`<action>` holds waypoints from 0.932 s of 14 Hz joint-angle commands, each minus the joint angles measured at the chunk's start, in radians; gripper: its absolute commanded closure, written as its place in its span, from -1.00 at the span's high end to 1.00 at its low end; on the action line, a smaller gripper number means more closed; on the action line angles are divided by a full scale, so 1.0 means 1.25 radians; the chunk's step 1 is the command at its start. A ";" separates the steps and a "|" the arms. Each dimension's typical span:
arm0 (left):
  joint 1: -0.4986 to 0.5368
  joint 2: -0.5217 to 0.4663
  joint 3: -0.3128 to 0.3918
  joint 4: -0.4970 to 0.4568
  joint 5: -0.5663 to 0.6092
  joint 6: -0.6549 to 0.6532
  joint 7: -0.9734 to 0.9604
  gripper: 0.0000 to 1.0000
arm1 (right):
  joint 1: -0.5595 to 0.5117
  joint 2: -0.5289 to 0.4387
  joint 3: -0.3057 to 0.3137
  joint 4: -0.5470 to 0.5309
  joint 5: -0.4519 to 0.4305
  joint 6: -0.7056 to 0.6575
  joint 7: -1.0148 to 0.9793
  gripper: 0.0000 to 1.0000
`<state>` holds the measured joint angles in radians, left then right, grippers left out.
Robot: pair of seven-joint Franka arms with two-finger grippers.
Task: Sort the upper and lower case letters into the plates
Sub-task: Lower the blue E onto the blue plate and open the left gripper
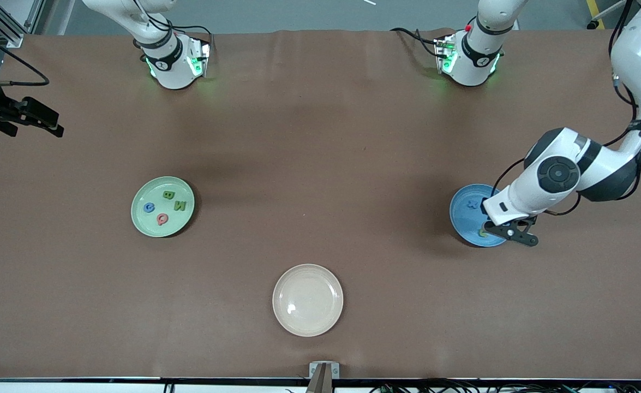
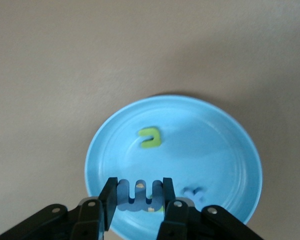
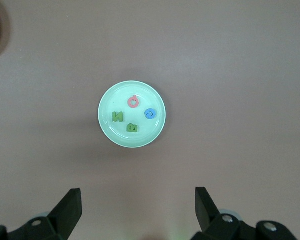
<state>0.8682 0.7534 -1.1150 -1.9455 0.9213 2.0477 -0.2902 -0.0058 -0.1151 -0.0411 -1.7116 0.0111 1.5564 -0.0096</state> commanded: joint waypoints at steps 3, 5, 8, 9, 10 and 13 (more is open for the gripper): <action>0.000 0.040 0.046 0.014 0.005 0.060 0.008 -0.50 | 0.002 -0.022 -0.004 -0.022 0.013 0.002 0.002 1.00; -0.017 0.040 0.067 0.014 0.011 0.064 0.006 -0.50 | 0.002 -0.022 -0.004 -0.022 0.012 0.002 0.002 1.00; -0.043 0.042 0.103 0.014 0.008 0.093 -0.005 -0.49 | 0.002 -0.022 -0.004 -0.026 0.013 0.002 0.001 1.00; -0.045 0.048 0.104 0.014 0.005 0.101 -0.007 -0.49 | 0.002 -0.025 -0.004 -0.031 0.012 0.003 0.002 1.00; -0.045 0.051 0.105 0.014 0.005 0.103 -0.007 -0.49 | 0.001 -0.025 -0.004 -0.031 0.012 0.002 0.002 1.00; -0.062 0.056 0.143 0.017 0.008 0.122 -0.007 -0.49 | 0.000 -0.027 -0.004 -0.030 0.012 0.000 0.000 1.00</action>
<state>0.8115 0.8138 -0.9693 -1.9384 0.9213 2.1747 -0.2936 -0.0058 -0.1151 -0.0422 -1.7185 0.0145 1.5540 -0.0096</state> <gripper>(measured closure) 0.595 0.000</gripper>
